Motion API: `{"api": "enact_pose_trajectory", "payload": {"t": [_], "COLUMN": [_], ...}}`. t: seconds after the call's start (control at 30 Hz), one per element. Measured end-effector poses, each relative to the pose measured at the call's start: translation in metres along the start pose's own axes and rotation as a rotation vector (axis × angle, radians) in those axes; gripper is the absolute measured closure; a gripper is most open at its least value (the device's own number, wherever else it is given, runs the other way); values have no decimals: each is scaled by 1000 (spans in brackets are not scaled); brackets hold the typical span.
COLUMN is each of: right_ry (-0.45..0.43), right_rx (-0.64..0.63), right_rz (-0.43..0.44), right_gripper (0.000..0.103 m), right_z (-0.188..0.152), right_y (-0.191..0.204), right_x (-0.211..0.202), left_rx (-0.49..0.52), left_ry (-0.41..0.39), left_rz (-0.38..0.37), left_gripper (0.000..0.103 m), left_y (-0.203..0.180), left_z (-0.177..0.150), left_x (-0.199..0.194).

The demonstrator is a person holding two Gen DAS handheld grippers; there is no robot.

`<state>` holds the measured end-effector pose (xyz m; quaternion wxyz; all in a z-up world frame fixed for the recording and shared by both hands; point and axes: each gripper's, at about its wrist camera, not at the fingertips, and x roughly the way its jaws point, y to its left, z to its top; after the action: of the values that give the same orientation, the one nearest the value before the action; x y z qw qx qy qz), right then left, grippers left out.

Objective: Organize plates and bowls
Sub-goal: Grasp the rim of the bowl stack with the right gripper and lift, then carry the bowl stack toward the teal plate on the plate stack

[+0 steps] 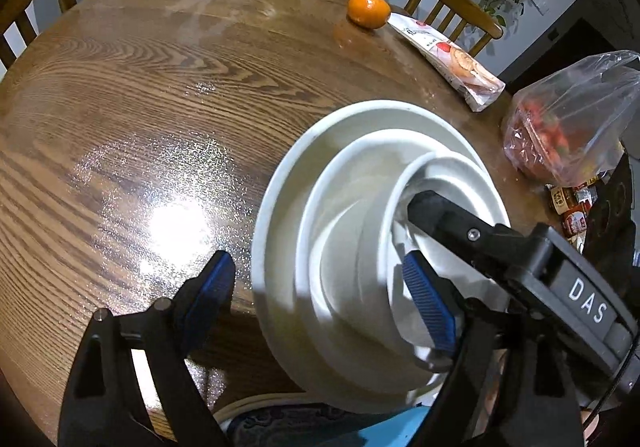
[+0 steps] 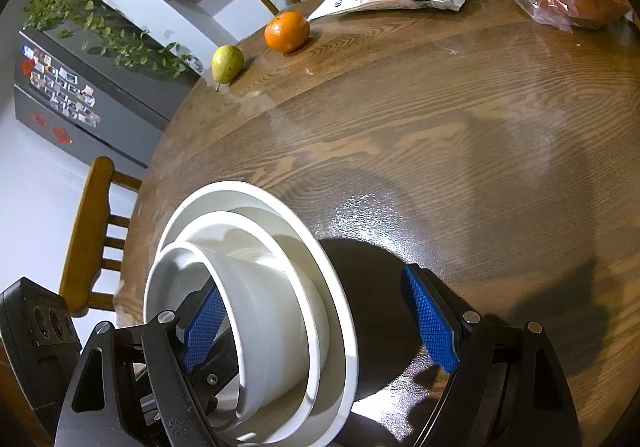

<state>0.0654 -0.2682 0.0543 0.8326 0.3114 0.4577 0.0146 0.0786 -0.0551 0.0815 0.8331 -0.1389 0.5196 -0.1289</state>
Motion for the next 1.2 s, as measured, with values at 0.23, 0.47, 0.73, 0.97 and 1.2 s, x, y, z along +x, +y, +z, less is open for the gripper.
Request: {"api": "enact_pose_trajectory", "payload": {"t": [0.23,0.47,0.73,0.97,1.2], "right_ry": [0,0,1,0,12], "right_rx": [1,13,14,15,16], "right_rz": [1,18,21,21,43], "right_gripper": [17,17,17,17,24], "right_z": [0,0,0,0,-1], "right_y": [0,2,3,2,3], "right_x": [0,-1,0,0,1], "left_rx": [-12,-17,-17,-17,-16], "left_ry": [-13,-2,-1,-4,-4], "left_rz": [-4,-13,-14,-14,-24], "left_gripper": [17,16,15,15,21], "left_y": [0,-1,-1,-1,-2], "left_z": [0,1,1,2,3], "left_x": [0,2,2,2,1]}}
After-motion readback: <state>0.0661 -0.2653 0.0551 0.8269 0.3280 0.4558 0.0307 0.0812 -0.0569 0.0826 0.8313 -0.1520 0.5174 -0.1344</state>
